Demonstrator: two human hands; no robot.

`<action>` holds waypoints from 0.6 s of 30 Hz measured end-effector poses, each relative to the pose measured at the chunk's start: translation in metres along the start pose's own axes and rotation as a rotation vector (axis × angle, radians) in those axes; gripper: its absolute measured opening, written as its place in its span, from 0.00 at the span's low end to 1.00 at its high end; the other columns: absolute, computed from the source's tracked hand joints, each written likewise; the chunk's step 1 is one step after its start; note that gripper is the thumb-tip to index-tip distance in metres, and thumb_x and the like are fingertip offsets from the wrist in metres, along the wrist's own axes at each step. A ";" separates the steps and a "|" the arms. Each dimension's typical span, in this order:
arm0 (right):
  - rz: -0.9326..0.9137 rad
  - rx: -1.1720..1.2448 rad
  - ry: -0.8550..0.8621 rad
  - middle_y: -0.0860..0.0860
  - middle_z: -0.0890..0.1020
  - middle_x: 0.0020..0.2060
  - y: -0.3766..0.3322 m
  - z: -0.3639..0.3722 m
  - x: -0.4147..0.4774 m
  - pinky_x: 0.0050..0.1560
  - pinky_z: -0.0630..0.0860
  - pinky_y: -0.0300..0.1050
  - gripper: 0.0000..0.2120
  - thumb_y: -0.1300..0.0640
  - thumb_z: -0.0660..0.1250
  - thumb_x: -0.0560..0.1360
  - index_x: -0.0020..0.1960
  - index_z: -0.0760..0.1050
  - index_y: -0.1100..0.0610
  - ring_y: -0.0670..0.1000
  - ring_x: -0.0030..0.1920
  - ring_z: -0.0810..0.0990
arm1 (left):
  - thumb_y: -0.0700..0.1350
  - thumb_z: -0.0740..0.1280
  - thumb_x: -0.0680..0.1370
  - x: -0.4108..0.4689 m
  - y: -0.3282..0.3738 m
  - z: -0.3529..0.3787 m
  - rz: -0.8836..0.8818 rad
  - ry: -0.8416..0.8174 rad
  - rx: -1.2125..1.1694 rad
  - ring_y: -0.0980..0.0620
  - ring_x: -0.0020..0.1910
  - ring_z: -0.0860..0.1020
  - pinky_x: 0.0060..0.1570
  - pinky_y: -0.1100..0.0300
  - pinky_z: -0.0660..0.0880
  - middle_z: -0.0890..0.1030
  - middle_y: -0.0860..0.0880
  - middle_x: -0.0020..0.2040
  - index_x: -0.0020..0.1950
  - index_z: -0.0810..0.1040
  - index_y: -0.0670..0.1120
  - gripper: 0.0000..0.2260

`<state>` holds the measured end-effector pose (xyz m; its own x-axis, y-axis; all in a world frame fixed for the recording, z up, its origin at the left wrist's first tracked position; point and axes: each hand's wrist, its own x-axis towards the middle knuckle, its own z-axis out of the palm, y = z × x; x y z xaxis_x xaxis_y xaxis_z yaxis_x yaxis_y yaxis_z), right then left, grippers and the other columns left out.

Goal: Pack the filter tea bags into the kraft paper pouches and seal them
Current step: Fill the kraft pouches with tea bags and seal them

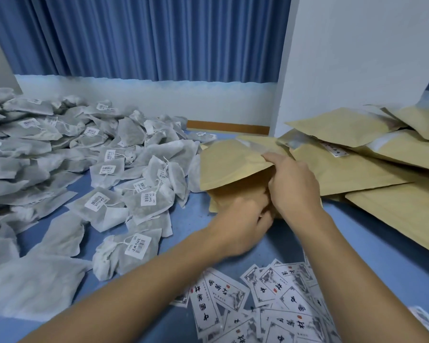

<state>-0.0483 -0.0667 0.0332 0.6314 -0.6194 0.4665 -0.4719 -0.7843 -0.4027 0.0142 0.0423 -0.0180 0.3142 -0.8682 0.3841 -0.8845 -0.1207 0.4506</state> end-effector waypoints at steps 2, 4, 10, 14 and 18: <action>0.027 -0.087 -0.021 0.49 0.70 0.34 -0.002 0.005 -0.002 0.37 0.68 0.47 0.31 0.69 0.57 0.71 0.65 0.75 0.43 0.57 0.38 0.70 | 0.43 0.61 0.82 -0.029 -0.005 -0.006 0.135 0.111 0.114 0.46 0.48 0.79 0.48 0.49 0.76 0.81 0.46 0.48 0.51 0.79 0.41 0.09; 0.055 -0.154 -0.007 0.52 0.72 0.36 -0.005 0.008 -0.004 0.35 0.66 0.46 0.29 0.71 0.57 0.71 0.63 0.74 0.45 0.58 0.37 0.70 | 0.42 0.64 0.79 -0.049 -0.015 -0.015 0.191 0.423 0.213 0.47 0.36 0.77 0.37 0.50 0.75 0.79 0.47 0.37 0.41 0.79 0.41 0.10; 0.092 -0.177 0.010 0.55 0.74 0.36 -0.005 0.007 -0.006 0.35 0.67 0.46 0.28 0.72 0.59 0.70 0.64 0.74 0.50 0.59 0.37 0.71 | 0.54 0.64 0.77 -0.030 -0.067 -0.047 -0.555 0.540 0.562 0.43 0.63 0.73 0.63 0.41 0.65 0.76 0.46 0.61 0.58 0.77 0.49 0.13; 0.082 -0.177 0.001 0.51 0.68 0.31 -0.006 0.005 -0.006 0.35 0.67 0.46 0.30 0.71 0.59 0.71 0.67 0.74 0.47 0.59 0.36 0.69 | 0.55 0.62 0.80 -0.024 -0.098 -0.040 -0.751 0.137 0.632 0.42 0.71 0.66 0.72 0.39 0.57 0.73 0.44 0.67 0.69 0.68 0.50 0.19; 0.107 -0.160 0.006 0.49 0.65 0.30 -0.005 0.003 -0.003 0.35 0.67 0.46 0.32 0.70 0.59 0.73 0.70 0.73 0.45 0.58 0.36 0.69 | 0.36 0.61 0.73 -0.021 -0.088 -0.038 -0.594 0.230 0.542 0.44 0.51 0.79 0.68 0.49 0.62 0.79 0.49 0.44 0.48 0.72 0.50 0.10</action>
<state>-0.0463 -0.0609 0.0308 0.5692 -0.6994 0.4322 -0.6283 -0.7091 -0.3199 0.0986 0.0899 -0.0349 0.7913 -0.4742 0.3861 -0.5742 -0.7932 0.2027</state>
